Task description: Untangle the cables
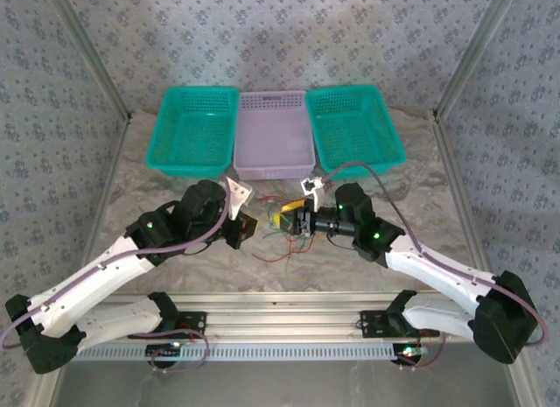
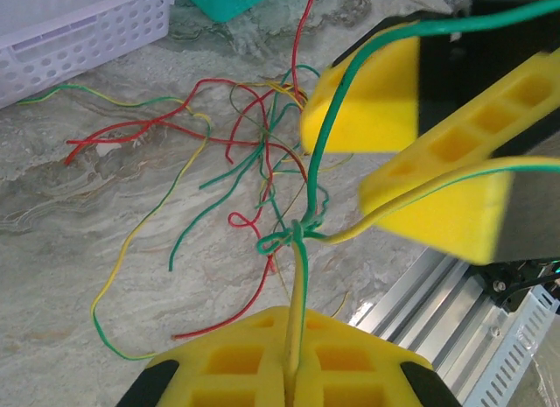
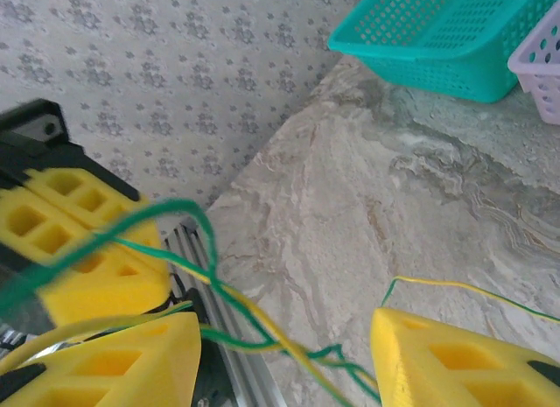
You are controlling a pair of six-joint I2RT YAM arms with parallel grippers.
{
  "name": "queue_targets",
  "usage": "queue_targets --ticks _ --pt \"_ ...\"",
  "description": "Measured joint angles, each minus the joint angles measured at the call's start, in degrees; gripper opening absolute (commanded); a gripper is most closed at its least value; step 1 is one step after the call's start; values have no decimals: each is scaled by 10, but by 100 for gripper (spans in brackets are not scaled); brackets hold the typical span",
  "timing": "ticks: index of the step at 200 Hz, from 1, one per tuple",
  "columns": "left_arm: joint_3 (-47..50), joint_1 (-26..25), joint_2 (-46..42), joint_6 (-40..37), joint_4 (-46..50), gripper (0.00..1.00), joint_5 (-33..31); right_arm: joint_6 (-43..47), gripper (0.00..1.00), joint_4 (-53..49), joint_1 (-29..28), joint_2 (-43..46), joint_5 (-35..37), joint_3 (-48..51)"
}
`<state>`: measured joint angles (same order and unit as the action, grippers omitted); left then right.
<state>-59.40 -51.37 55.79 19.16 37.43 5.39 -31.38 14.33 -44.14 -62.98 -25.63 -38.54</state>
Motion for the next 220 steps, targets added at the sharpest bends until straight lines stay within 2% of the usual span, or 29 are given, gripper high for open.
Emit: queue_targets --ticks 65,91,115,145,170,207,215,220 --pt "0 0 12 4 -5 0 18 11 54 43 -12 -5 43 0" --pt "3 0 14 4 -9 0 24 15 46 56 -12 4 63 1" --pt "5 0 17 4 -9 0 27 14 43 72 -14 0 64 1" --pt "5 0 18 4 -12 0 28 13 29 88 -30 -24 68 0" --pt "5 0 18 4 -12 0 28 10 33 93 -35 -30 68 0" --pt "8 0 17 4 -15 0 28 -1 34 115 -39 -35 68 0" --pt "9 0 17 4 -16 0 28 -5 28 122 -40 -39 68 0" --pt "10 0 17 4 -17 0 28 -6 17 127 -40 -41 68 1"
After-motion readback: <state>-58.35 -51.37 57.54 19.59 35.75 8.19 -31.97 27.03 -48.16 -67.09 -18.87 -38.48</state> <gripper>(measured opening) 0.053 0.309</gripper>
